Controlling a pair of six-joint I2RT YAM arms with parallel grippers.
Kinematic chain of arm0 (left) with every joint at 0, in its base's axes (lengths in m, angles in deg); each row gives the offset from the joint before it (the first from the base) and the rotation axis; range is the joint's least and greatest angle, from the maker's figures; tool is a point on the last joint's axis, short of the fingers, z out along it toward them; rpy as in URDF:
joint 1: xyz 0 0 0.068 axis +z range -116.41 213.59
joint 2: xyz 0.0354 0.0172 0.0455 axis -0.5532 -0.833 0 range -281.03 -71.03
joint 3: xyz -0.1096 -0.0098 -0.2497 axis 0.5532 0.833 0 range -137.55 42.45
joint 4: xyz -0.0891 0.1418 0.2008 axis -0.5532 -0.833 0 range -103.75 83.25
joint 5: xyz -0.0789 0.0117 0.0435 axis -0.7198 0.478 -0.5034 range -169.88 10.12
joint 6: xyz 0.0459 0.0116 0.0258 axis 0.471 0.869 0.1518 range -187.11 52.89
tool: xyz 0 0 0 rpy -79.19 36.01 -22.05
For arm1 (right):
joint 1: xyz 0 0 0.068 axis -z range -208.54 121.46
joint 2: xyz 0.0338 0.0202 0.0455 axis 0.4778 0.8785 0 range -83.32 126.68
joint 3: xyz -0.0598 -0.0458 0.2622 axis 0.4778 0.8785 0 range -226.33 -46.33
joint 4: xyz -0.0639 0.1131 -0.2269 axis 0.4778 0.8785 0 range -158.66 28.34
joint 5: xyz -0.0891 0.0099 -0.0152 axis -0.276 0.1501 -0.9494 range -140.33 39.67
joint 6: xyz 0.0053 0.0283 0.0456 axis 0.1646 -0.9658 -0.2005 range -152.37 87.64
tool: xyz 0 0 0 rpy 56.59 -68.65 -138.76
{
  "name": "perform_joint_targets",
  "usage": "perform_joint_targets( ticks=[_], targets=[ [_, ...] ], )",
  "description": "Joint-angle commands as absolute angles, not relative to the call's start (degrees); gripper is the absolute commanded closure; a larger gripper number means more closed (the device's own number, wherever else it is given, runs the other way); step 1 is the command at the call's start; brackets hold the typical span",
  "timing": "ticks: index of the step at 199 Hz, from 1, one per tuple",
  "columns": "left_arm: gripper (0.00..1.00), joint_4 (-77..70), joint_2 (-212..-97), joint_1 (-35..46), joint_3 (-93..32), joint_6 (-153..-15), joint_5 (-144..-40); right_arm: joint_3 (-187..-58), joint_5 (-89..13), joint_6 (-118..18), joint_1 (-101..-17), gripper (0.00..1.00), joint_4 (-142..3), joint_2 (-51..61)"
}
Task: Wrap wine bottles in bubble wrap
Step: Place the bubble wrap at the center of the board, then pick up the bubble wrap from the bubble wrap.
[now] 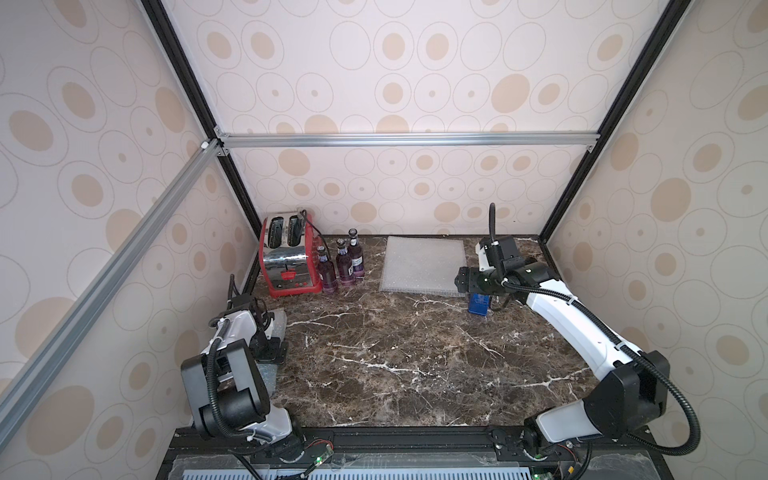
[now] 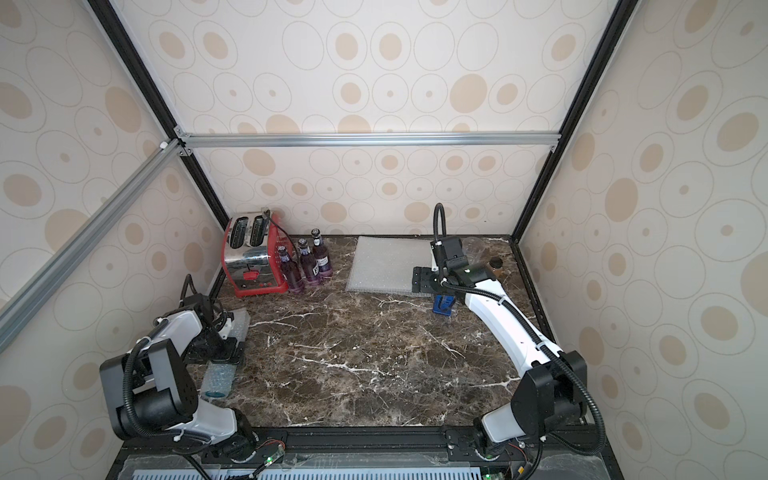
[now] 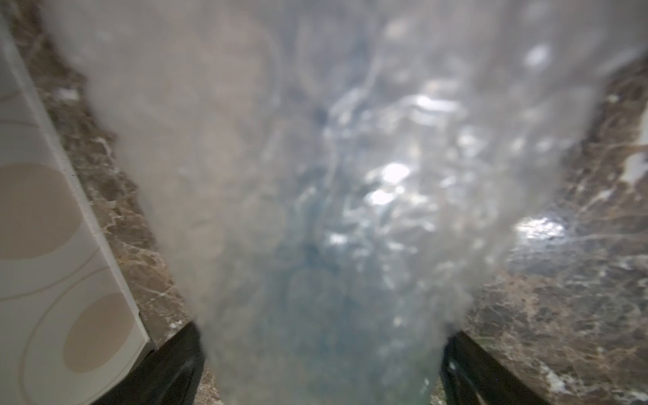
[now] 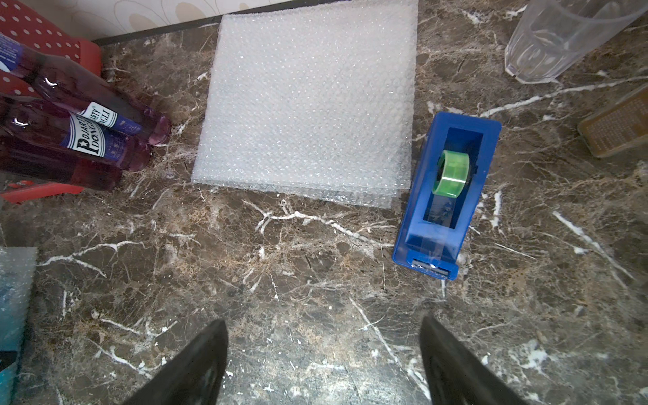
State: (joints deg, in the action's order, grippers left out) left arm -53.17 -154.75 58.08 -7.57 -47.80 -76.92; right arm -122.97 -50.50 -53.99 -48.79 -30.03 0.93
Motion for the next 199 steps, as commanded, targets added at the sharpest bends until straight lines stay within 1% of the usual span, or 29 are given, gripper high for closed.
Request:
perform_joint_targets(
  ticks=[1, 40, 63, 84, 111, 132, 158, 175, 199],
  targets=[
    [0.01, -56.5, -150.6, 58.2, -10.7, -47.2, -78.1, -125.8, -51.9, -53.4, -49.1, 0.14, -27.6, 2.9],
    [0.01, -59.4, -144.7, 58.1, -15.9, -49.1, -80.9, -135.4, -54.2, -51.0, -48.9, 0.17, -22.0, 11.2],
    [0.01, -56.0, -140.0, 57.5, -16.3, -50.5, -85.5, -143.1, -54.6, -49.3, -48.2, 0.18, -19.2, 17.5],
    [0.01, -53.9, -135.6, 56.6, -16.0, -53.8, -89.4, -149.1, -52.5, -48.9, -46.9, 0.19, -17.9, 22.8],
    [0.01, -47.1, -129.0, 56.1, -11.2, -60.9, -98.8, -155.8, -49.9, -49.0, -45.1, 0.23, -16.8, 30.1],
    [0.01, -41.0, -126.3, 55.1, -7.5, -67.1, -101.5, -161.9, -48.6, -49.1, -44.9, 0.26, -14.3, 36.1],
    [0.01, -31.5, -123.0, 53.3, -2.6, -70.6, -101.3, -168.7, -46.5, -49.7, -41.9, 0.29, -12.5, 42.6],
    [0.01, -26.3, -121.6, 50.3, -0.6, -71.0, -99.8, -172.0, -45.4, -50.0, -40.5, 0.30, -11.5, 46.0],
    [0.01, -19.9, -119.3, 45.8, 2.5, -68.9, -100.3, -175.7, -45.2, -49.9, -39.1, 0.30, -10.4, 50.1]
  ],
)
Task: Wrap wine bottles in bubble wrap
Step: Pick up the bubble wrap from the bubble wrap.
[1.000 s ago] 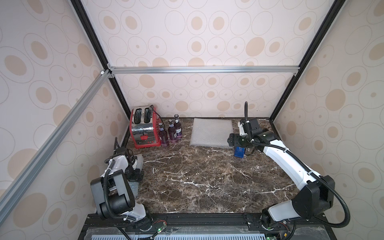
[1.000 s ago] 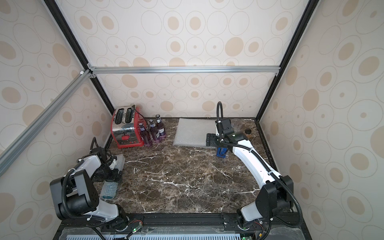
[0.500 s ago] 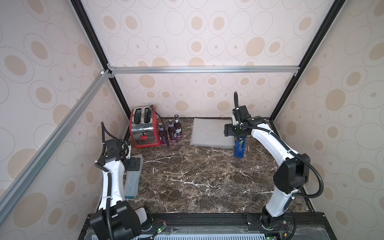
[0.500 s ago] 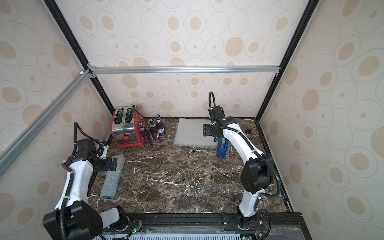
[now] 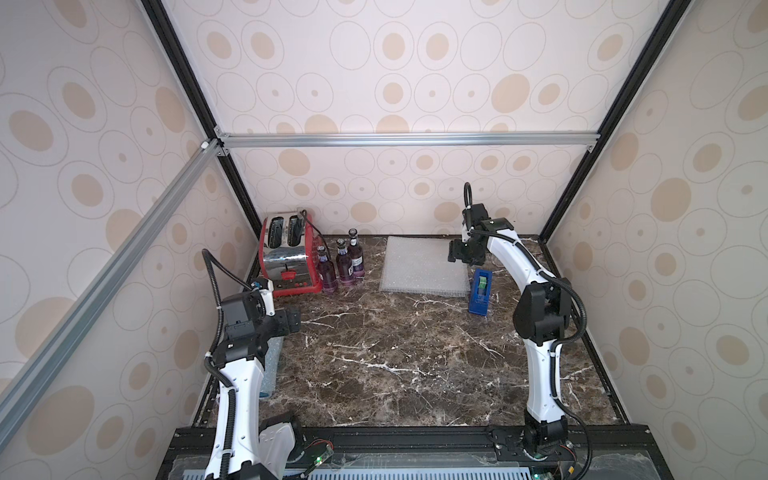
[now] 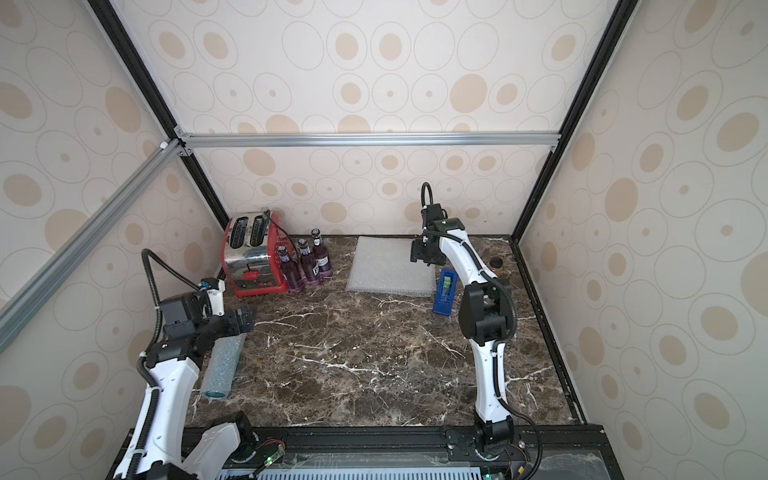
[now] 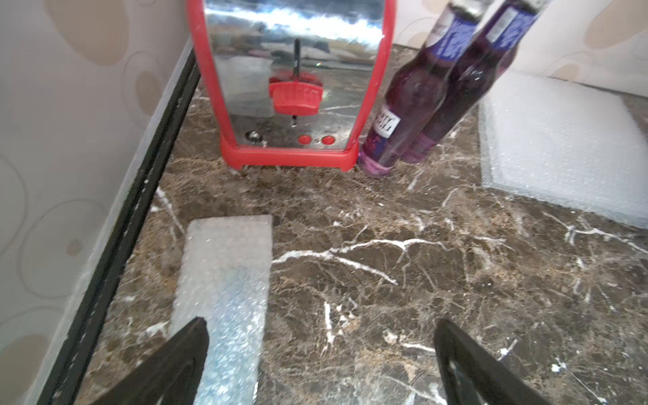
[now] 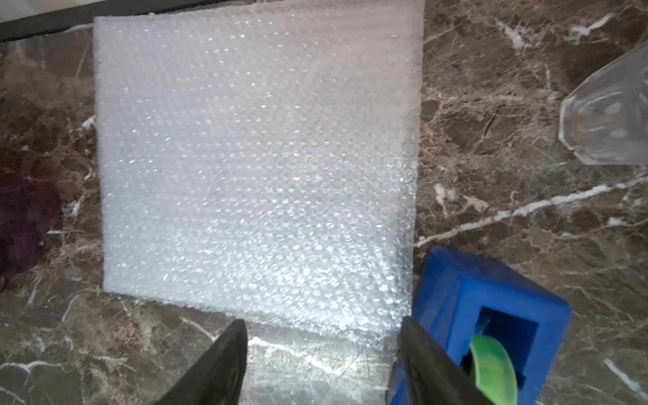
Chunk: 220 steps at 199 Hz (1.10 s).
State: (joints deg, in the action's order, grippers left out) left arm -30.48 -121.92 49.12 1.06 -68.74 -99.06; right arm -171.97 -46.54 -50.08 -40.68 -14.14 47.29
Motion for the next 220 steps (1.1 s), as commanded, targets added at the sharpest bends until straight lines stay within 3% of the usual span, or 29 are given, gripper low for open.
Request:
perform_joint_targets(
  ticks=[1, 49, 86, 142, 220],
  targets=[
    [0.01, -19.7, -119.3, 45.6, 2.5, -68.8, -100.4, -175.7, -45.2, -49.9, -39.1, 0.30, -10.4, 50.3],
    [0.00, -15.6, -120.2, 44.1, 6.2, -67.1, -103.8, -176.0, -41.4, -50.9, -35.4, 0.32, -12.3, 54.7],
    [0.01, -16.1, -121.1, 44.0, 8.1, -64.5, -109.8, -177.5, -37.9, -50.2, -33.8, 0.39, -13.0, 57.8],
    [0.01, -16.1, -121.6, 45.0, 8.6, -64.3, -109.6, -184.6, -33.0, -50.0, -31.9, 0.50, -12.0, 62.8],
    [0.01, -16.9, -121.7, 45.4, 8.4, -64.5, -110.0, -187.0, -31.0, -51.1, -31.3, 0.51, -11.6, 67.0]
  ],
)
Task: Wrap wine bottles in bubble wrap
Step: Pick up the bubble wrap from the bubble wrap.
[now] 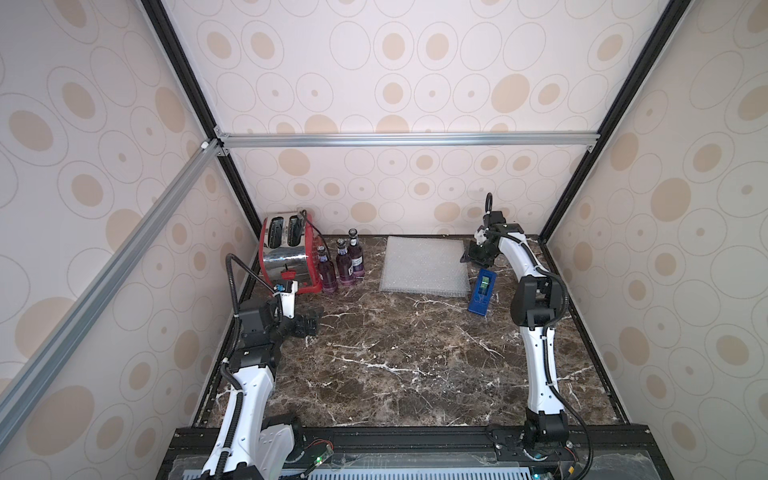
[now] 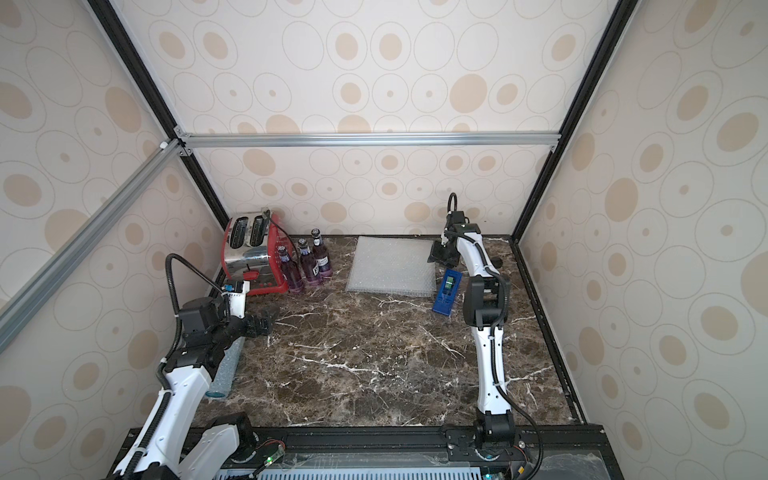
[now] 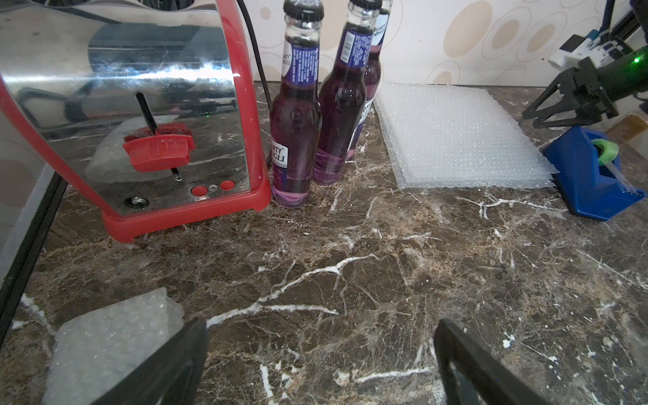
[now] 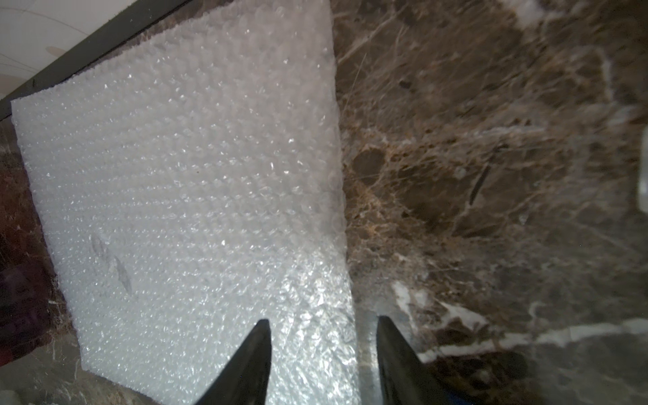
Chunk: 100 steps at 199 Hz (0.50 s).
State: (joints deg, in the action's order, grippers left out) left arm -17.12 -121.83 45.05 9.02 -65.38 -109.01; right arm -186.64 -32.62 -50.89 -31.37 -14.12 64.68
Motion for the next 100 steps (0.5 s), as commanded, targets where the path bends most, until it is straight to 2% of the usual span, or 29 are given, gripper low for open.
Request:
perform_joint_targets(
  ticks=[1, 43, 71, 100],
  targets=[
    [0.01, -17.0, -121.7, 45.4, 8.3, -64.5, -110.0, -187.0, -30.9, -51.1, -31.3, 0.51, -11.7, 67.0],
    [0.01, -17.0, -121.7, 45.8, 8.4, -64.6, -109.9, -189.2, -29.8, -51.5, -31.3, 0.58, -11.9, 68.9],
    [0.05, -17.3, -122.0, 46.2, 8.1, -65.0, -109.6, -190.2, -29.0, -51.7, -31.3, 0.59, -12.6, 70.1],
    [0.11, -17.4, -122.1, 46.3, 7.9, -65.5, -109.5, -191.1, -28.2, -51.9, -31.3, 0.65, -12.4, 71.0]
  ],
)
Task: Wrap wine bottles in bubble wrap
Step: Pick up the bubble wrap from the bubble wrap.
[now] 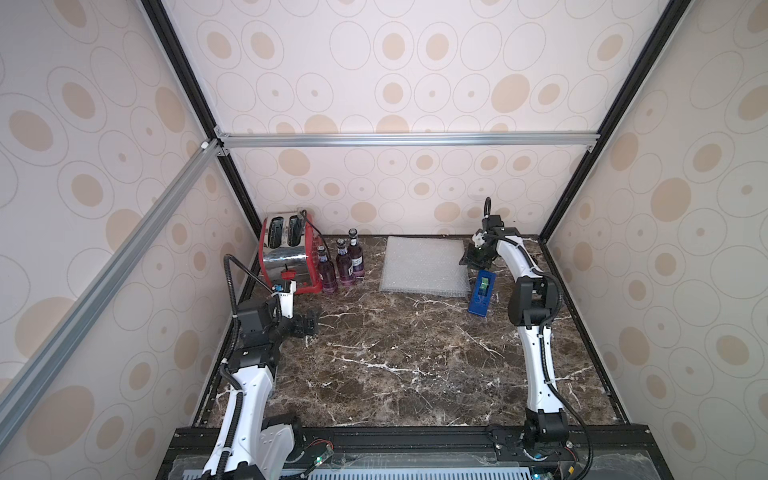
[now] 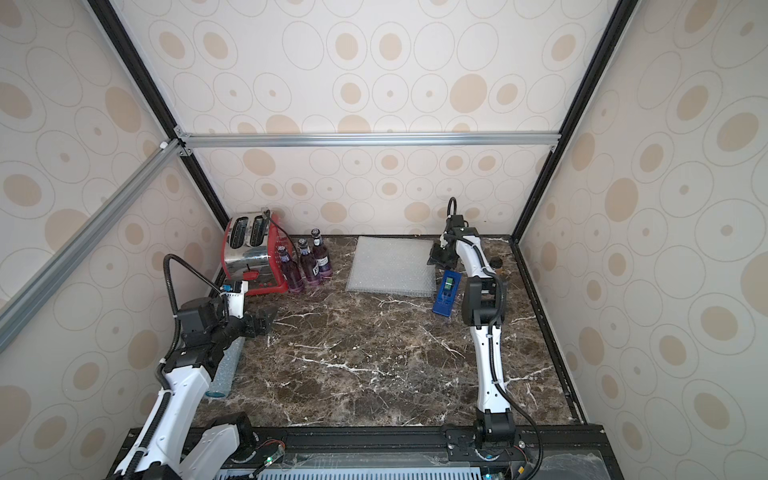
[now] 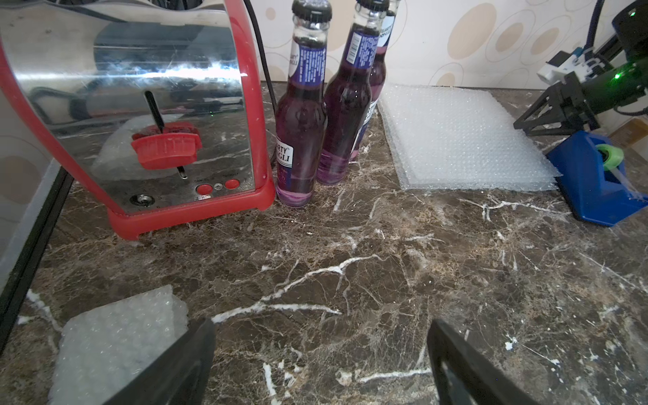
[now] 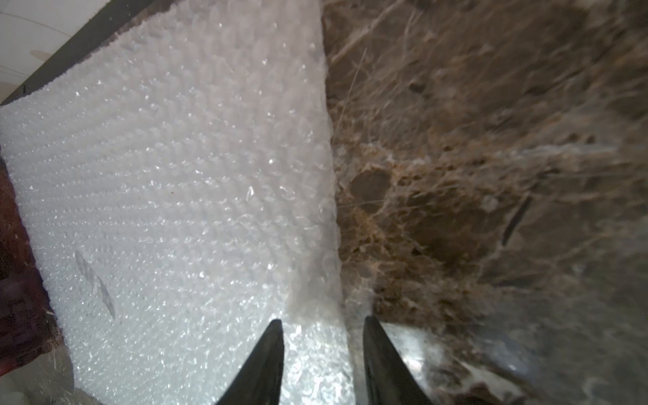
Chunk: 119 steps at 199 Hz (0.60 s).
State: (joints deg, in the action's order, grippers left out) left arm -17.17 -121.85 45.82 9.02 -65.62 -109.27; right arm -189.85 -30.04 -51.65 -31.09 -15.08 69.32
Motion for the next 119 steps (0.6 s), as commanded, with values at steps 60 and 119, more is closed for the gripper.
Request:
perform_joint_targets(
  ticks=[60, 119],
  targets=[
    [0.18, -17.4, -122.3, 46.3, 7.8, -65.8, -108.9, -192.6, -28.3, -51.6, -31.3, 0.90, -12.2, 70.2],
    [0.21, -16.6, -121.7, 46.0, 8.2, -65.8, -109.0, -192.5, -26.6, -52.0, -31.4, 1.00, -10.5, 65.9]
  ],
)
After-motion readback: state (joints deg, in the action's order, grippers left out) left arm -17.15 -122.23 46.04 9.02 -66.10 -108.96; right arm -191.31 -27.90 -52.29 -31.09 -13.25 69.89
